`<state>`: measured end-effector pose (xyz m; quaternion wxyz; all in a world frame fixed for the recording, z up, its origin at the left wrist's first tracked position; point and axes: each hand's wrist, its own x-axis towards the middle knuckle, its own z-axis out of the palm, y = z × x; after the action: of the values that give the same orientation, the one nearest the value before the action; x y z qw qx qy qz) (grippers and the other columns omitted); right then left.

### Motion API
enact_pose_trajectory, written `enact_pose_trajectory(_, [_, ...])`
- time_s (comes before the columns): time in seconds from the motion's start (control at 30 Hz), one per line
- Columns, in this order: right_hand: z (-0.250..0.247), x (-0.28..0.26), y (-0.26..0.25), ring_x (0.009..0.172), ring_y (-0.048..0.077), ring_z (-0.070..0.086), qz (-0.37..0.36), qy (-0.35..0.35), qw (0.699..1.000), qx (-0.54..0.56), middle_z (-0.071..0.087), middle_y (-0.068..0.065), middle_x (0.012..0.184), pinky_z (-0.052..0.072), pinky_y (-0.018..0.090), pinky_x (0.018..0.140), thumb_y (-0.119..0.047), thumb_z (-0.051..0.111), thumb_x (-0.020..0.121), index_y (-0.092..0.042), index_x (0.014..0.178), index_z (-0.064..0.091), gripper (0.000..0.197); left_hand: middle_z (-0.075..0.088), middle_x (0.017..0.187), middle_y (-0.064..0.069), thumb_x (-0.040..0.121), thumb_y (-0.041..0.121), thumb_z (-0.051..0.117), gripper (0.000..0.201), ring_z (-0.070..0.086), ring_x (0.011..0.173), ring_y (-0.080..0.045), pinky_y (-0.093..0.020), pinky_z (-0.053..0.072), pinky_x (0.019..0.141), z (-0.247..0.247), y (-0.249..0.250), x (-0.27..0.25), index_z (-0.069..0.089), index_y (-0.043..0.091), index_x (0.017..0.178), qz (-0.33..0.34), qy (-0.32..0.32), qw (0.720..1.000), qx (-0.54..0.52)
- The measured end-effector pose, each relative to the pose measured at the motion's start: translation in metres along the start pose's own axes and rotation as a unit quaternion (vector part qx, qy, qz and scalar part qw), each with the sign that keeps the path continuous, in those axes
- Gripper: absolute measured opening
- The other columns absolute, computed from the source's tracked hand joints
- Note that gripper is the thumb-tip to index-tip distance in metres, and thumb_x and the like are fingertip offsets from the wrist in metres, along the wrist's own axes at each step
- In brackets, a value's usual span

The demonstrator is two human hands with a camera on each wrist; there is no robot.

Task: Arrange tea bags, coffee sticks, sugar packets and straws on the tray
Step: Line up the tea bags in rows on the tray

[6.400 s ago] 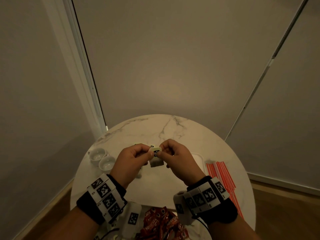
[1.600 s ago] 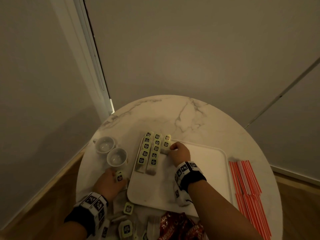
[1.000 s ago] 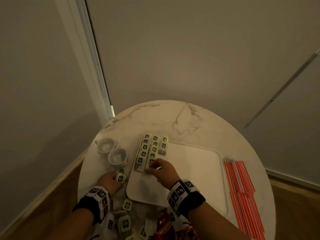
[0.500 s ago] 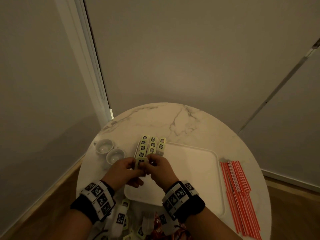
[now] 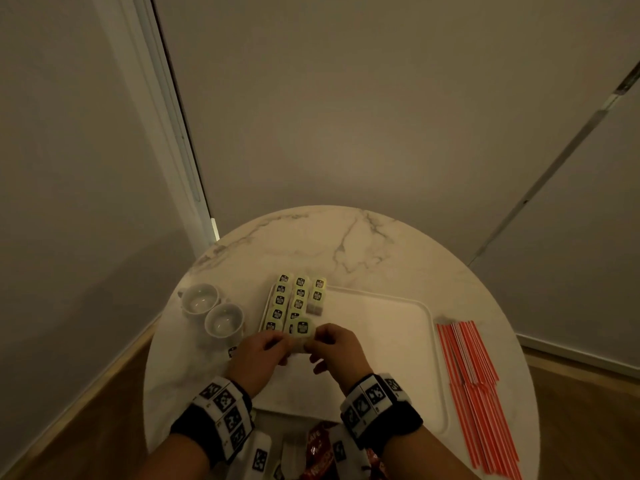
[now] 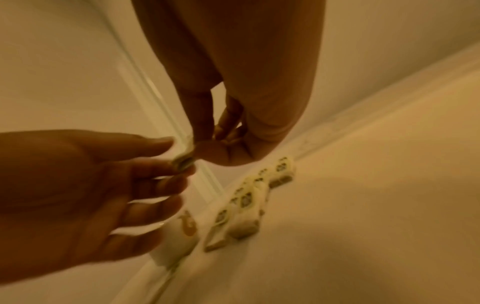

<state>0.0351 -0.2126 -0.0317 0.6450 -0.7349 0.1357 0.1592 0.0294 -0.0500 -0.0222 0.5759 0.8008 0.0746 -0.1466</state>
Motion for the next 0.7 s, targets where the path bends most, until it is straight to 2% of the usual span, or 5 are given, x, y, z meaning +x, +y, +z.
enact_pose_trajectory(0.2, [-0.014, 0.051, 0.013, 0.060, 0.019, 0.059, 0.073, 0.127, 0.989, -0.009, 0.064, 0.013, 0.082, 0.053, 0.029, 0.052, -0.001, 0.070, 0.080, -0.006, 0.095, 0.056, 0.021, 0.062, 0.062, -0.007, 0.090, 0.016, 0.059, 0.023, 0.058, 0.059, -0.019, -0.031, 0.046, 0.062, -0.028, -0.035, 0.004, 0.064, 0.007, 0.069, -0.088, 0.075, 0.993, -0.011])
enact_pose_trajectory(0.33, [-0.012, 0.074, 0.019, 0.054, 0.019, 0.055, 0.102, 0.143, 0.984, -0.043, 0.061, 0.010, 0.074, 0.048, 0.026, 0.046, -0.004, 0.068, 0.079, -0.011, 0.091, 0.053, 0.021, 0.051, 0.051, -0.008, 0.088, 0.009, 0.058, 0.029, 0.046, 0.051, -0.020, -0.026, 0.039, 0.054, -0.044, -0.052, 0.006, 0.053, 0.008, 0.059, -0.124, 0.113, 0.985, 0.031])
enact_pose_trajectory(0.47, [-0.005, 0.089, 0.024, 0.074, 0.026, 0.064, 0.103, 0.154, 0.978, -0.097, 0.066, 0.011, 0.089, 0.056, 0.032, 0.063, -0.012, 0.073, 0.073, -0.019, 0.080, 0.051, 0.024, 0.063, 0.070, -0.014, 0.087, 0.017, 0.061, 0.011, 0.055, 0.062, -0.025, -0.031, 0.044, 0.062, -0.055, -0.066, 0.016, 0.060, 0.006, 0.085, -0.166, 0.127, 0.976, 0.067])
enact_pose_trajectory(0.57, [-0.004, 0.098, 0.029, 0.085, 0.029, 0.066, 0.102, 0.155, 0.975, -0.123, 0.068, 0.010, 0.090, 0.057, 0.041, 0.078, -0.017, 0.075, 0.071, -0.022, 0.076, 0.051, 0.025, 0.062, 0.102, -0.015, 0.085, 0.022, 0.067, 0.032, 0.054, 0.087, -0.026, -0.031, 0.039, 0.078, -0.058, -0.073, 0.024, 0.055, 0.004, 0.107, -0.183, 0.140, 0.968, 0.096])
enact_pose_trajectory(0.7, [-0.004, 0.100, 0.028, 0.086, 0.028, 0.066, 0.101, 0.152, 0.973, -0.139, 0.068, 0.009, 0.090, 0.057, 0.040, 0.079, -0.018, 0.074, 0.073, -0.023, 0.076, 0.051, 0.024, 0.058, 0.107, -0.017, 0.078, 0.018, 0.075, 0.045, 0.056, 0.105, -0.034, -0.034, 0.040, 0.085, -0.055, -0.068, 0.029, 0.054, -0.001, 0.114, -0.155, 0.137, 0.971, 0.119])
